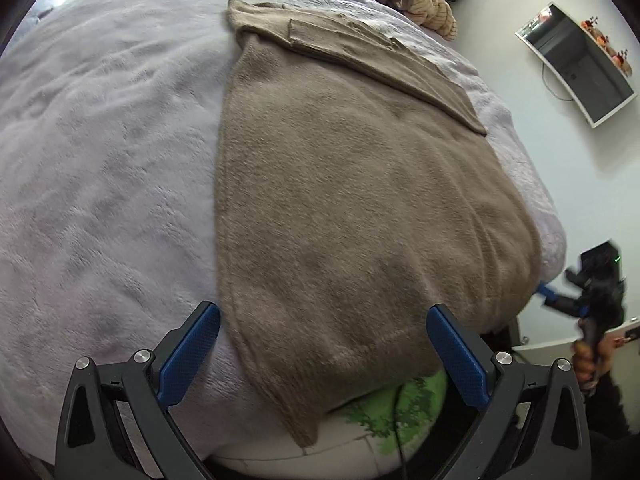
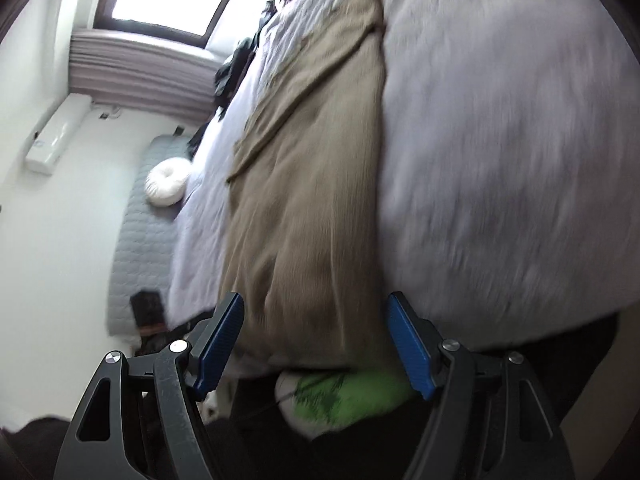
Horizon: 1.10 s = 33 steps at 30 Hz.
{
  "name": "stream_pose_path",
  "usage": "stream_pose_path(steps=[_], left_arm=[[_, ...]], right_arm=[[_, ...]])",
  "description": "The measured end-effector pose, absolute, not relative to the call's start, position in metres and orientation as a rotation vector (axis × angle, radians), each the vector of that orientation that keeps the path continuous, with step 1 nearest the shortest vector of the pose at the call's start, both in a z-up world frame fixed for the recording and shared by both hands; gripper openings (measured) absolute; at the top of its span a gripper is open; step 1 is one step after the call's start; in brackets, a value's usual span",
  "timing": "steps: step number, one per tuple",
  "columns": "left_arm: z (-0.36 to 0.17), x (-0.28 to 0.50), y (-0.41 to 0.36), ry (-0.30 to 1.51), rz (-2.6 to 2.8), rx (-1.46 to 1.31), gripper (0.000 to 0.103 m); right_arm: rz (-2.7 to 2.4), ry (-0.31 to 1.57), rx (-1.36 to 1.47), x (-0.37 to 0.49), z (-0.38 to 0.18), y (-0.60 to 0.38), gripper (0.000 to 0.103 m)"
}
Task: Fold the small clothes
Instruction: 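Grasp the sweater hem with the left tool while the right tool grasps it too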
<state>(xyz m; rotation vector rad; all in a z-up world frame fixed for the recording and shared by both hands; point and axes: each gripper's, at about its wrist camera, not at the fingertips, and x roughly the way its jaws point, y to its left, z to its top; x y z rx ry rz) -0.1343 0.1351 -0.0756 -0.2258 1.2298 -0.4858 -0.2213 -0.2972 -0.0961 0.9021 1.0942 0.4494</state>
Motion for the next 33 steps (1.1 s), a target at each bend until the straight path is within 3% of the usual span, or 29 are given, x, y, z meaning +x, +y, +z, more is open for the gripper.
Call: stream_pose_path(steps=[10,12,13,14,15,16,17,18,22,27,28,31,33], left_arm=[[-0.075,-0.139,0.132,1.271,-0.560,-0.292,0.102],[-0.074,-0.139,0.133,1.270,-0.550,-0.300,0.091],[-0.074,-0.140,0.135,1.272,-0.535,-0.290,0.080],[-0.074,-0.139,0.135,1.275,-0.520,-0.276,0.066],[-0.074,-0.139,0.136,1.279,-0.504,-0.255,0.057],[-0.075,-0.138,0.138,1.287,-0.474,-0.218,0.038],[-0.075,-0.137,0.141,1.290,-0.463,-0.209,0.026],[-0.075,-0.136,0.146,1.291,-0.465,-0.227,0.023],[-0.077,-0.133,0.169,1.296,-0.501,-0.381,0.021],[-0.082,-0.136,0.166,1.296,-0.481,-0.344,0.021],[-0.083,-0.135,0.164,1.296,-0.477,-0.340,0.026],[-0.081,-0.138,0.162,1.292,-0.509,-0.371,0.057],[-0.078,-0.141,0.156,1.288,-0.519,-0.345,0.063]], right_arm=[[0.564,1.122,0.916,-0.229,-0.125,-0.260,0.078],[0.597,1.086,0.941,-0.230,-0.119,-0.260,0.073],[0.604,1.072,0.953,-0.230,-0.118,-0.261,0.059],[0.608,1.059,0.967,-0.231,-0.116,-0.262,0.033],[0.605,1.054,0.974,-0.231,-0.114,-0.263,0.020],[0.602,1.046,0.976,-0.231,-0.113,-0.264,0.007],[0.603,1.032,0.979,-0.231,-0.111,-0.264,0.007],[0.623,1.019,0.987,-0.231,-0.109,-0.264,0.007],[0.657,0.998,1.013,-0.228,-0.105,-0.263,0.007],[0.629,1.067,1.004,-0.227,-0.117,-0.261,0.007],[0.625,1.076,1.011,-0.228,-0.119,-0.261,0.008],[0.621,1.081,1.035,-0.228,-0.125,-0.262,0.011],[0.622,1.084,1.042,-0.228,-0.127,-0.260,0.011]])
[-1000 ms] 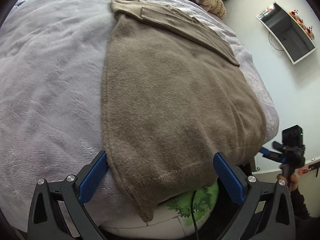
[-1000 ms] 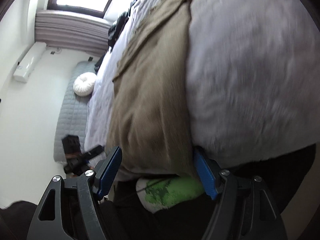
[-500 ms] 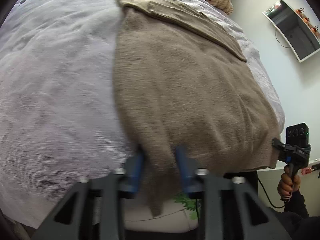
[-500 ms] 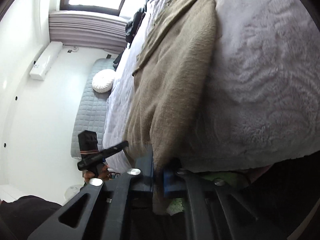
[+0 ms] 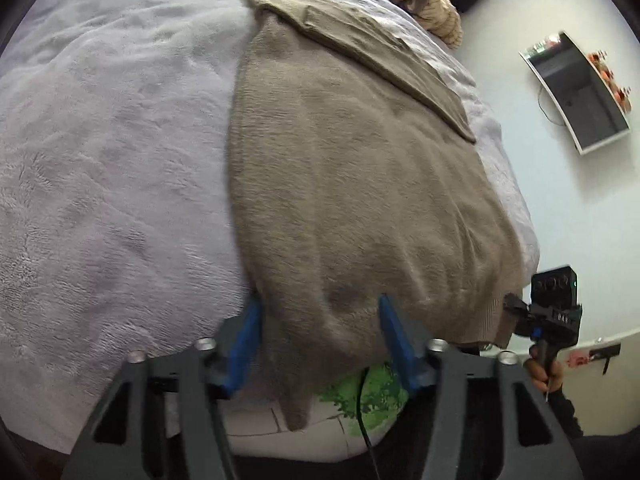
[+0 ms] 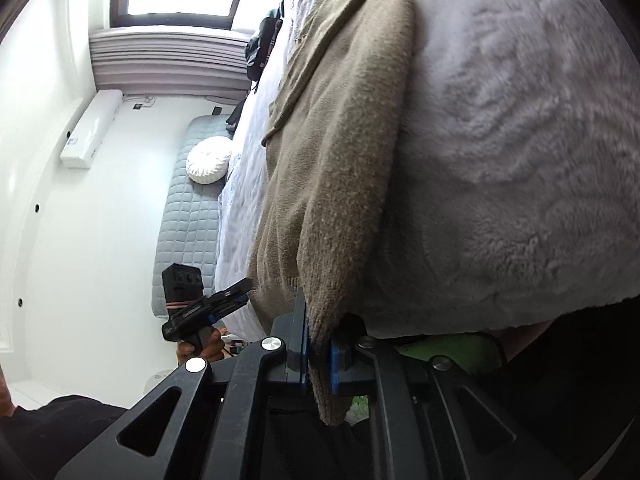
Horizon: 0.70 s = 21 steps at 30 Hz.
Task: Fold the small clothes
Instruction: 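Grasp the sweater hem with the left tool while the right tool grasps it too, then lift the held hem with both tools, fold it toward the collar, open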
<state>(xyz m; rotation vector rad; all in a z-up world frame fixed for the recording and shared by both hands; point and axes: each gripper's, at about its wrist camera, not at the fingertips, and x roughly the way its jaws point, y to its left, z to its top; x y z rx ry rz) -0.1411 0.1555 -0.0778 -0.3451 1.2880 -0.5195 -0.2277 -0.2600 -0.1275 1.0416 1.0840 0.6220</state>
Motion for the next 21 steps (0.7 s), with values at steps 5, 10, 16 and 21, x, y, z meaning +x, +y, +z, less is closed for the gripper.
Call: stream_pose_path(steps=[5,10,16,21], left_arm=[[-0.074,-0.150,0.140,1.286,-0.512,-0.213,0.063],[-0.071,-0.158,0.139,1.312,-0.524,-0.185,0.063],[-0.073,-0.160,0.136,1.325,-0.490,-0.108,0.031],[-0.067,-0.157,0.153,1.320,-0.498,-0.203,0.012]], right_arm=[[0.625,1.096,1.038,-0.227,-0.134,-0.259,0.011],[0.622,1.123,1.027,-0.226,-0.141,-0.254,0.011],[0.616,1.143,0.995,-0.221,-0.140,-0.245,0.011],[0.669,1.088,0.969,-0.221,-0.121,-0.241,0.008]])
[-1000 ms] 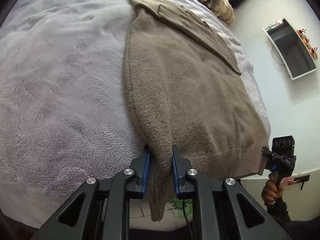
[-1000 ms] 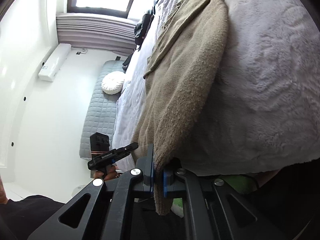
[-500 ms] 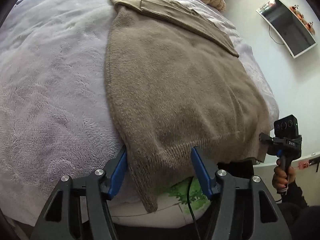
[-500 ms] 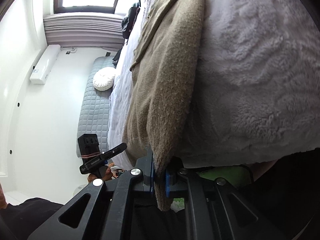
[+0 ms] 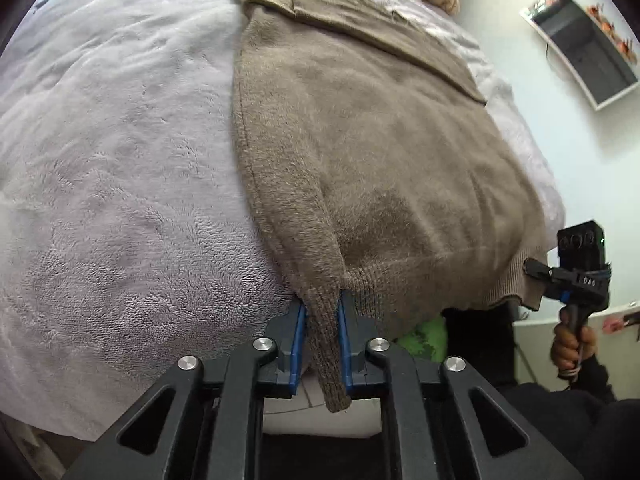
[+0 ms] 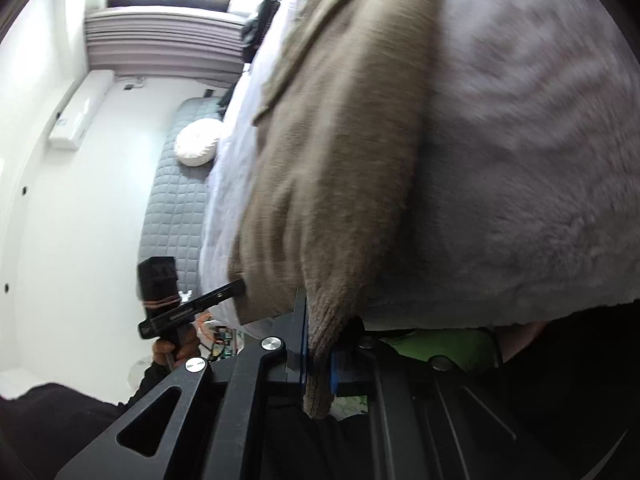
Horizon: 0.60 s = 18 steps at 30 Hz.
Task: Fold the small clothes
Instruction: 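Lift the held hem with both tools, fold it toward the collar, open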
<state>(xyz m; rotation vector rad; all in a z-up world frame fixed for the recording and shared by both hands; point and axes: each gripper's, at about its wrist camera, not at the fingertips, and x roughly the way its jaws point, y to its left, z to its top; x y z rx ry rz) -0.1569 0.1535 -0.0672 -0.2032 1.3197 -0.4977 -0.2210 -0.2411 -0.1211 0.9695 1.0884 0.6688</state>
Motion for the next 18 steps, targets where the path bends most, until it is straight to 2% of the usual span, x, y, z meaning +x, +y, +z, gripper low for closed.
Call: stream_pose_path(steps=[10,18], left_arm=[[-0.018,-0.121,0.155,1.158,-0.604,-0.373,0.012],[0.029,-0.038,0.149,0.983,-0.583,-0.372,0.012]], right_arm=[[0.833,0.790,1.120,-0.181,-0.056,-0.268,0.008],[0.843,0.683,1.107,-0.092,-0.017,-0.294,0.008]])
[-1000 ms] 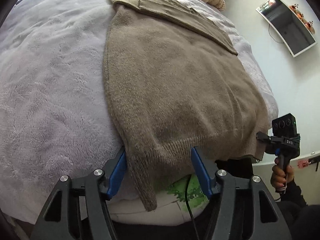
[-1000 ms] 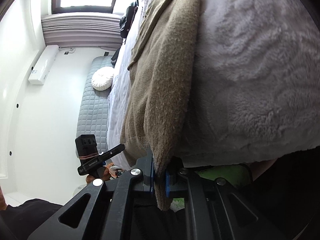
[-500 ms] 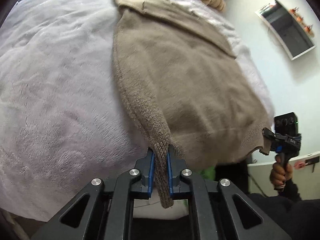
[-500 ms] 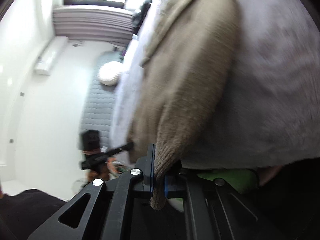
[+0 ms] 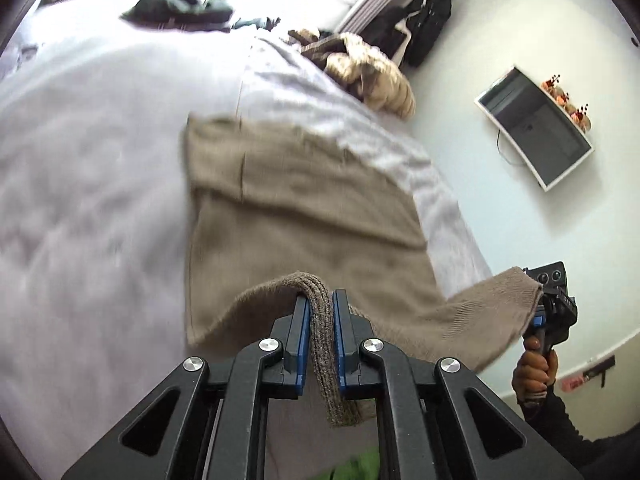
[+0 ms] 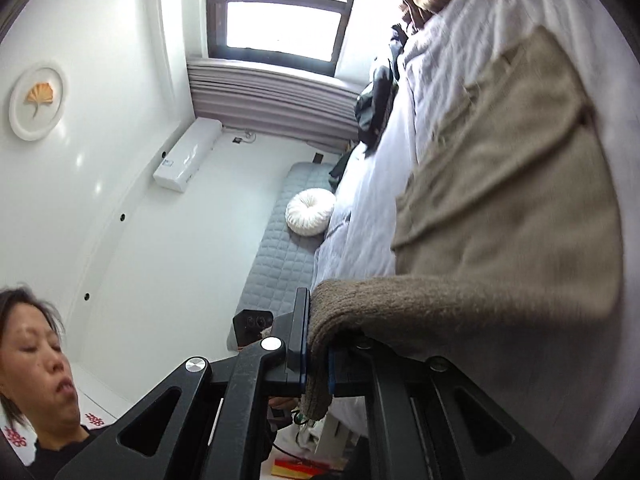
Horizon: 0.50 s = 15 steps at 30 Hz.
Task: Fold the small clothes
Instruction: 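Lift the held hem with both tools, fold it toward the collar, open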
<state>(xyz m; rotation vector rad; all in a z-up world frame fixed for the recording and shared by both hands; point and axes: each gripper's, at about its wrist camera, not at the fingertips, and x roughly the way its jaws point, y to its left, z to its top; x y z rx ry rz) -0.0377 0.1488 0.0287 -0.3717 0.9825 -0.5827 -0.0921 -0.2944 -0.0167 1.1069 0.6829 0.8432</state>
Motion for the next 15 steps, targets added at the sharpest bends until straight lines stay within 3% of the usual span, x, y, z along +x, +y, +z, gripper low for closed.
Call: stream_pose_path(steps=[9,15], left_arm=[[0.034,0.105,0.118,0.916,-0.538,-0.368,0.012],[-0.013,0.176,0.092,0.988,-0.469,-0.326,0.012]], right_arm=[[0.754,0.687,1.095,0.032,-0.011,-0.329,0.008],[0.582,0.785,1.163,0.100,-0.074,-0.349,0.008]])
